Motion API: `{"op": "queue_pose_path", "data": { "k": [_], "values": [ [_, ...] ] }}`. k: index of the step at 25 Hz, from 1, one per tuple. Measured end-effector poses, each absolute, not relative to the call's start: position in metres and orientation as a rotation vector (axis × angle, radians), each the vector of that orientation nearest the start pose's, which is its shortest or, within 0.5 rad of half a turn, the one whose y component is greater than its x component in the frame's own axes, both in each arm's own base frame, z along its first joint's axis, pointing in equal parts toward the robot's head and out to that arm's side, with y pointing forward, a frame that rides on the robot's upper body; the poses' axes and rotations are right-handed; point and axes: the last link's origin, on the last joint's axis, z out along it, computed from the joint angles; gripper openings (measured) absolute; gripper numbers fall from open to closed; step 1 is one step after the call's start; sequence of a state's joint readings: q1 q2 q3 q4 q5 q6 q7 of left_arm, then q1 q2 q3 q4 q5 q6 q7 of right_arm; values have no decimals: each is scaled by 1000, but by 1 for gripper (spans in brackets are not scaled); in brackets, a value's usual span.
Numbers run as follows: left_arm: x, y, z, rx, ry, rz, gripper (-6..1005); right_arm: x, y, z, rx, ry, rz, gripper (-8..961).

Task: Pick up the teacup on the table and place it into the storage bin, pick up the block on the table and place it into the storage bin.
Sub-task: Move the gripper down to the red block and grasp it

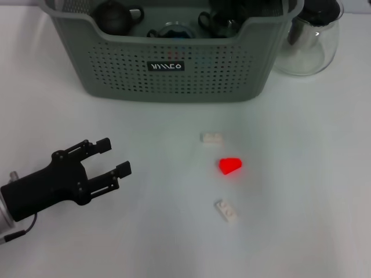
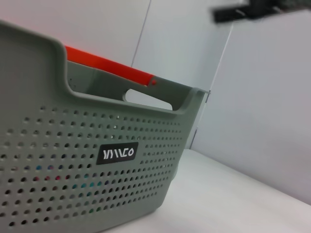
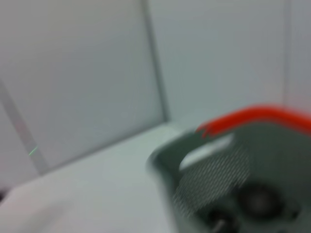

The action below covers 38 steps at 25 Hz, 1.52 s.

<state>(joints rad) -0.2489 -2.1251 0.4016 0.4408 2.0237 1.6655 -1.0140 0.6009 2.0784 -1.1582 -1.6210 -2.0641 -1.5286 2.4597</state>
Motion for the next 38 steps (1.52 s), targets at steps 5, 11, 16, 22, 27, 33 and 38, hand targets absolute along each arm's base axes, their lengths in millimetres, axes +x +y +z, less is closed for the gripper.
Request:
{"op": "queue_pose_path", "data": {
  "k": [5,11,16,22,27,33,38],
  "values": [
    [-334,222,-21,-2431,-761,-917,761,109,329,52,-2846,701,16,802],
    [-332,226,-21,-2436,-755,-919,761,120,319,-1,-2888,620,-430,673],
    [-333,224,-22,-2431,-765,-916,761,128,326,-38,-2895,529,-588,566],
    [-334,223,-23,-2427,-772,-914,761,139,335,-66,-2928,509,-579,510],
    [-335,223,-23,-2425,-775,-911,761,143,340,-80,-2939,566,-460,463],
    [-335,223,-23,-2425,-776,-910,761,160,347,-94,-2903,658,-445,465],
    [-335,223,-24,-2424,-778,-906,761,167,350,-95,-2881,710,-458,466]
  ]
}}
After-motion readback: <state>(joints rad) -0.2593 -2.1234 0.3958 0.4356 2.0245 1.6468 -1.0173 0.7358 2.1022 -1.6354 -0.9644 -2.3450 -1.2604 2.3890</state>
